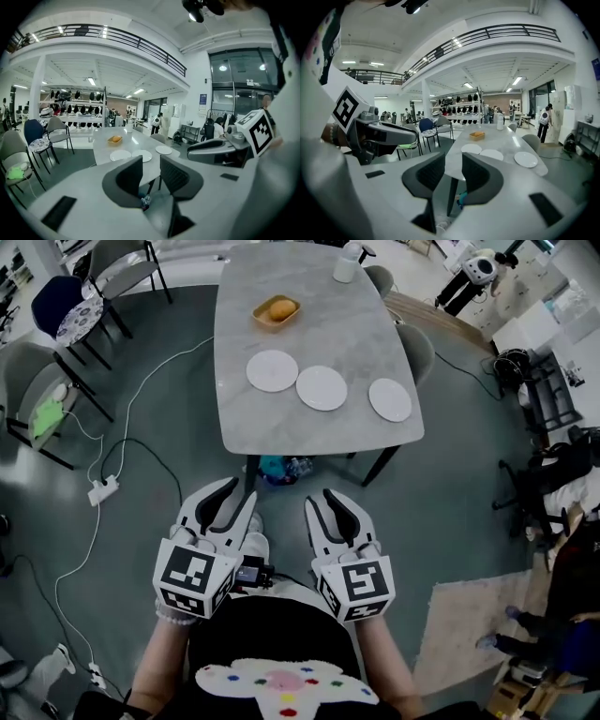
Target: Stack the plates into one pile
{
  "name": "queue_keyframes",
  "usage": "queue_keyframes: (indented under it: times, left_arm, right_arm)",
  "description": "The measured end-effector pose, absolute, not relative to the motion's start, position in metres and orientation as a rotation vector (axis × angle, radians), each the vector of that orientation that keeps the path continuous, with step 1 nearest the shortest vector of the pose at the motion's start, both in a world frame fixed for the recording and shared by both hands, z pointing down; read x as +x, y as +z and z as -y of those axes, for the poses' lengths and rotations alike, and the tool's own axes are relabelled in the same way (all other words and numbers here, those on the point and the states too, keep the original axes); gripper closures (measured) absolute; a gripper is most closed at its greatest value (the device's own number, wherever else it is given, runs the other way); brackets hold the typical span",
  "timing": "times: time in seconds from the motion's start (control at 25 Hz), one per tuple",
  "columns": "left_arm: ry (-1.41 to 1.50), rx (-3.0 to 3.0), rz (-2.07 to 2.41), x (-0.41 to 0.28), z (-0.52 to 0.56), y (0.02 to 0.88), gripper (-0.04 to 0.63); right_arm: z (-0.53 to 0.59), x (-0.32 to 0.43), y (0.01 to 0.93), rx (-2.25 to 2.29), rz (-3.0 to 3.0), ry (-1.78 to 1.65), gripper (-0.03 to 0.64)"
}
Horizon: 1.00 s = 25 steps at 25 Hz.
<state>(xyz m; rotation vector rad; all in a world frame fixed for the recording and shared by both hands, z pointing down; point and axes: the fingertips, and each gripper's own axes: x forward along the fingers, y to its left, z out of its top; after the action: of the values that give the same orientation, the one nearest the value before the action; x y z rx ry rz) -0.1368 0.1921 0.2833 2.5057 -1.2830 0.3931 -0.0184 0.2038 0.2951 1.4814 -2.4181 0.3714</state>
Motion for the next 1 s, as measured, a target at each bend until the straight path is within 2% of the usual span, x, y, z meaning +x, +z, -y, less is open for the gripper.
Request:
queue_keyframes:
  times: [1.0]
  left_arm:
    - [0.397, 2.534, 1.147, -0.165, -0.021, 0.295, 0.478]
  right_arm:
    - [-0.041, -0.050, 0.303, 1.573, 2.332, 0.412, 0.520]
